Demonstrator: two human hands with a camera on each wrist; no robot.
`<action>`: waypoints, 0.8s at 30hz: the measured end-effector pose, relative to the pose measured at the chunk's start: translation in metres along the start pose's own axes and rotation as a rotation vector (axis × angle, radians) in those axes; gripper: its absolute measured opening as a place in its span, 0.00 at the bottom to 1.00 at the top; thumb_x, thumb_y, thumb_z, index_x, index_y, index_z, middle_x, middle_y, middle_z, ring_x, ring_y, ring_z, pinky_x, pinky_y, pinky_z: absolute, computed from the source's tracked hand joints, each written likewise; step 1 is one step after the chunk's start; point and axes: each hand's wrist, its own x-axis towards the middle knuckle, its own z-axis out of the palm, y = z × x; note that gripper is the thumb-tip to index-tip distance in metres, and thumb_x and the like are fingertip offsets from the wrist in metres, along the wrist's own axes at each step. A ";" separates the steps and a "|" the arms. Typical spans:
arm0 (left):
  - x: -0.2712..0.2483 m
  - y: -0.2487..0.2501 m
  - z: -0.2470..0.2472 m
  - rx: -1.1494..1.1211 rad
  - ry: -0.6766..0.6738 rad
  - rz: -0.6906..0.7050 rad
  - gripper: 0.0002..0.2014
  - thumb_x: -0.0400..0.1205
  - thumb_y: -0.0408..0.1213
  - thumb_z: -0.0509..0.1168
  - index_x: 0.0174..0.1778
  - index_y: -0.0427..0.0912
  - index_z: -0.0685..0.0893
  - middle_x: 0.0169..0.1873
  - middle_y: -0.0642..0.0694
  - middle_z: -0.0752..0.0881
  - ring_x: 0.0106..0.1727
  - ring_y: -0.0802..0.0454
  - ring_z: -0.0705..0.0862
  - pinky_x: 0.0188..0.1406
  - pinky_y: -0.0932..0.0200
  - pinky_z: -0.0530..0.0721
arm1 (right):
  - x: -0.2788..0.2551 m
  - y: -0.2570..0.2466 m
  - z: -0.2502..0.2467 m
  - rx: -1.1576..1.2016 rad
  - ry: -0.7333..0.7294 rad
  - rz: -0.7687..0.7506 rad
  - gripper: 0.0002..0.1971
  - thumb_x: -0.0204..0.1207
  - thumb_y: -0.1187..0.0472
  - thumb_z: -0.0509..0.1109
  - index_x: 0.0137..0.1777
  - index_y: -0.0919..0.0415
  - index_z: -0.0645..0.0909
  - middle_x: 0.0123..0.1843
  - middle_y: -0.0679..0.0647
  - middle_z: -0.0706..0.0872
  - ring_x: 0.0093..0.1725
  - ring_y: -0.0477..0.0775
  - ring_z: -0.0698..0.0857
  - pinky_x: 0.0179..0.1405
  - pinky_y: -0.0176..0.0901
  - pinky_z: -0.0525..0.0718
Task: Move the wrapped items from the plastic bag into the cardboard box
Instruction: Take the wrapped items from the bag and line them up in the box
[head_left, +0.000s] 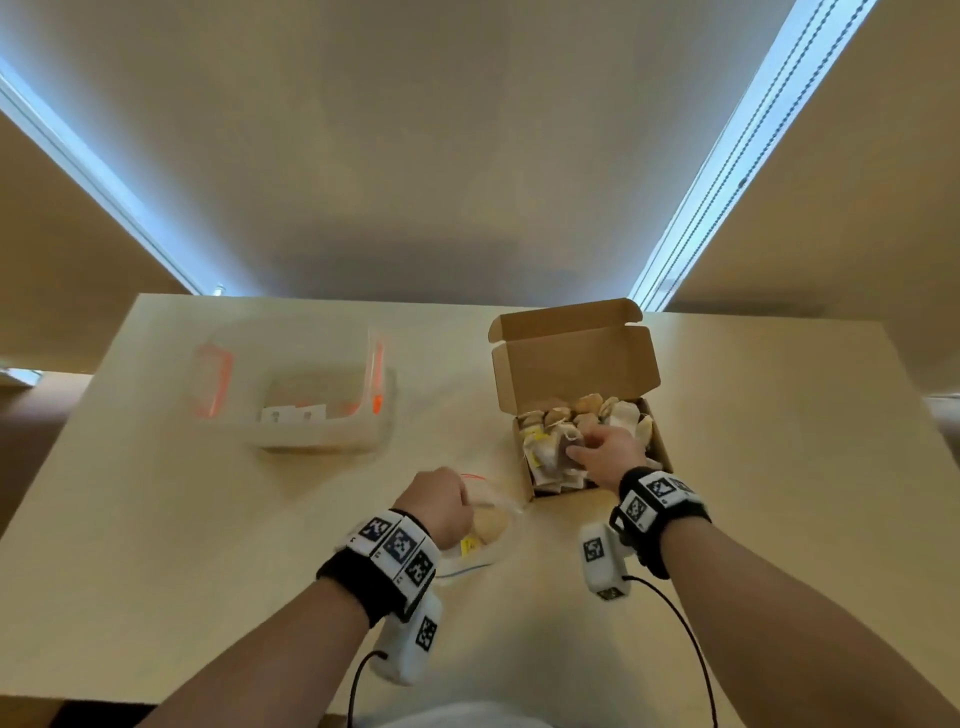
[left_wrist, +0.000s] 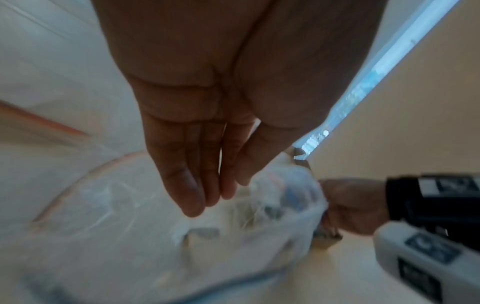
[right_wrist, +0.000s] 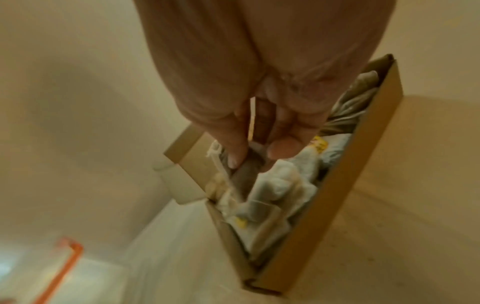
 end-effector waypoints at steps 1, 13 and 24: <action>0.003 0.000 0.007 0.074 -0.028 -0.011 0.12 0.82 0.32 0.60 0.48 0.36 0.89 0.47 0.40 0.90 0.50 0.43 0.88 0.46 0.56 0.83 | 0.003 0.001 0.003 -0.021 -0.014 0.019 0.14 0.78 0.58 0.75 0.63 0.57 0.85 0.58 0.57 0.88 0.54 0.55 0.83 0.55 0.43 0.80; 0.047 0.012 0.069 0.507 -0.118 0.126 0.15 0.82 0.39 0.63 0.65 0.44 0.80 0.63 0.43 0.84 0.57 0.42 0.86 0.54 0.51 0.85 | -0.058 -0.026 0.022 -0.057 -0.261 -0.399 0.23 0.70 0.46 0.80 0.62 0.48 0.78 0.49 0.44 0.82 0.45 0.47 0.83 0.40 0.35 0.80; 0.056 0.002 0.067 0.381 0.008 0.113 0.13 0.83 0.43 0.59 0.60 0.51 0.84 0.57 0.50 0.88 0.55 0.48 0.87 0.49 0.59 0.79 | -0.063 -0.029 0.030 -0.129 -0.076 -0.500 0.09 0.76 0.67 0.64 0.50 0.55 0.84 0.39 0.47 0.84 0.39 0.44 0.77 0.36 0.27 0.74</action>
